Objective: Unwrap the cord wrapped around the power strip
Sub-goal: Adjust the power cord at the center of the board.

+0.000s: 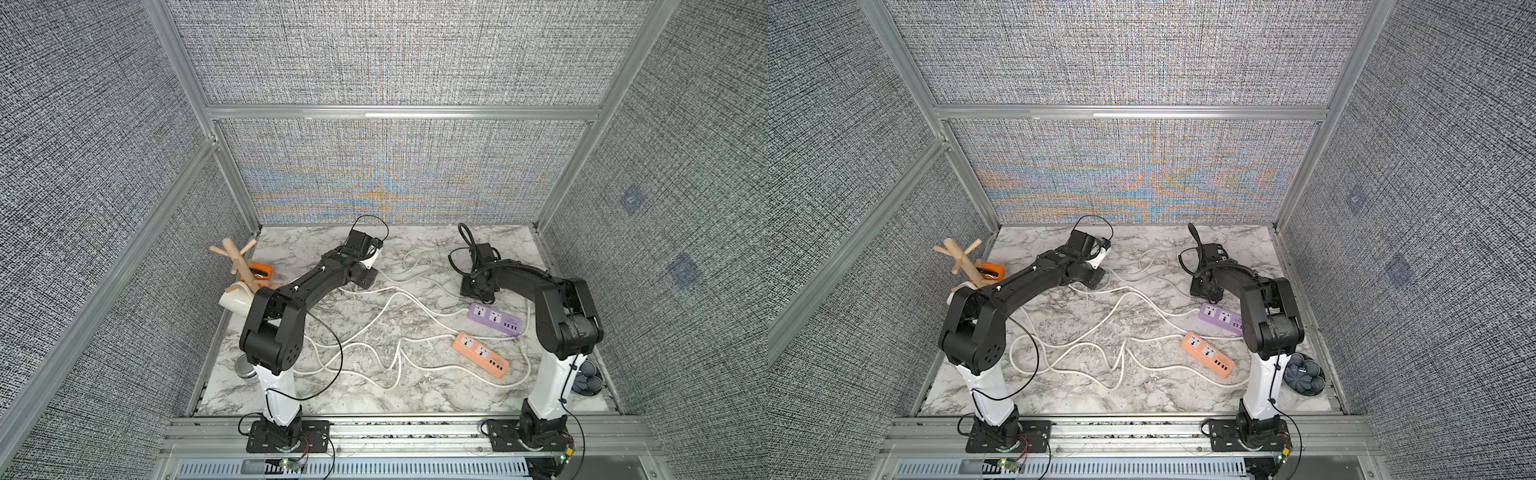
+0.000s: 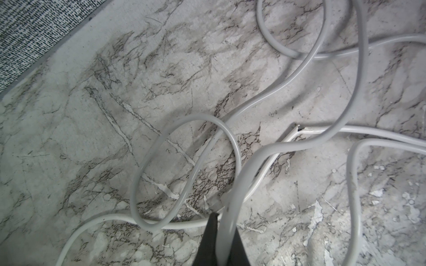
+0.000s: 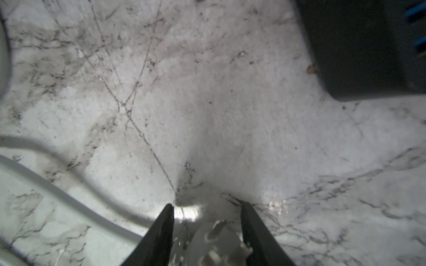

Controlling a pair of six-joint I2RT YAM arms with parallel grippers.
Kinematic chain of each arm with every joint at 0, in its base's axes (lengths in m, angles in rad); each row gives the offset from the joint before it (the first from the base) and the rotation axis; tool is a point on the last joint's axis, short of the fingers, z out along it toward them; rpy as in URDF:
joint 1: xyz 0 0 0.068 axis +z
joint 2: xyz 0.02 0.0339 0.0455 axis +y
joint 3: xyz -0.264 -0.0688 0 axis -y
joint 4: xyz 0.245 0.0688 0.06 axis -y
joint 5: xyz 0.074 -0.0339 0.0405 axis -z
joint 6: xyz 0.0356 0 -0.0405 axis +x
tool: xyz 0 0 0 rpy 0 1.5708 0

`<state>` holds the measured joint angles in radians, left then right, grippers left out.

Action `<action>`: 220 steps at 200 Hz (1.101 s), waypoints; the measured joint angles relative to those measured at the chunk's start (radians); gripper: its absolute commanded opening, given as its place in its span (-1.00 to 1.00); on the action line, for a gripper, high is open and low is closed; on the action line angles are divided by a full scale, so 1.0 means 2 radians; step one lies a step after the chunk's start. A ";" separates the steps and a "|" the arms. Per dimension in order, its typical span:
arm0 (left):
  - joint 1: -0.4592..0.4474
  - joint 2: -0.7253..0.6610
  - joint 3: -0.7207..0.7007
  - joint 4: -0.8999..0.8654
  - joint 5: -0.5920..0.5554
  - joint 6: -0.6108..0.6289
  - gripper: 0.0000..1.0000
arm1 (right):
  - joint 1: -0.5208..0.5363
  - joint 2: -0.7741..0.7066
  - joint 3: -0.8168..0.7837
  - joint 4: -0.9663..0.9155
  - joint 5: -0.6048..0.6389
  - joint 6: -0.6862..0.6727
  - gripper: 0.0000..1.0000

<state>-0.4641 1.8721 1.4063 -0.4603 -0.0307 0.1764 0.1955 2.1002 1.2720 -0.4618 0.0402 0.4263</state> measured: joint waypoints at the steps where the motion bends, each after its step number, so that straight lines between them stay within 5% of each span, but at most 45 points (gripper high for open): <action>1: 0.000 0.000 0.000 0.000 0.000 0.000 -0.91 | 0.000 0.000 0.000 0.000 0.000 0.000 -0.17; 55: 0.001 0.000 0.001 0.001 -0.027 0.006 -0.92 | -0.017 -0.009 0.002 -0.014 0.002 -0.013 -0.65; 175: 0.048 0.007 0.001 -0.002 -0.112 0.019 -0.93 | -0.206 -0.023 0.022 -0.052 0.083 -0.155 -0.81; 220: 0.079 0.007 0.028 -0.012 -0.153 0.011 -0.86 | -0.234 -0.003 0.044 -0.063 0.082 -0.170 -0.82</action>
<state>-0.3065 1.8866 1.4631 -0.4850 -0.3374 0.1982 -0.2722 2.0937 1.3602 -0.5884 0.2035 0.0872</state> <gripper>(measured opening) 0.080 0.280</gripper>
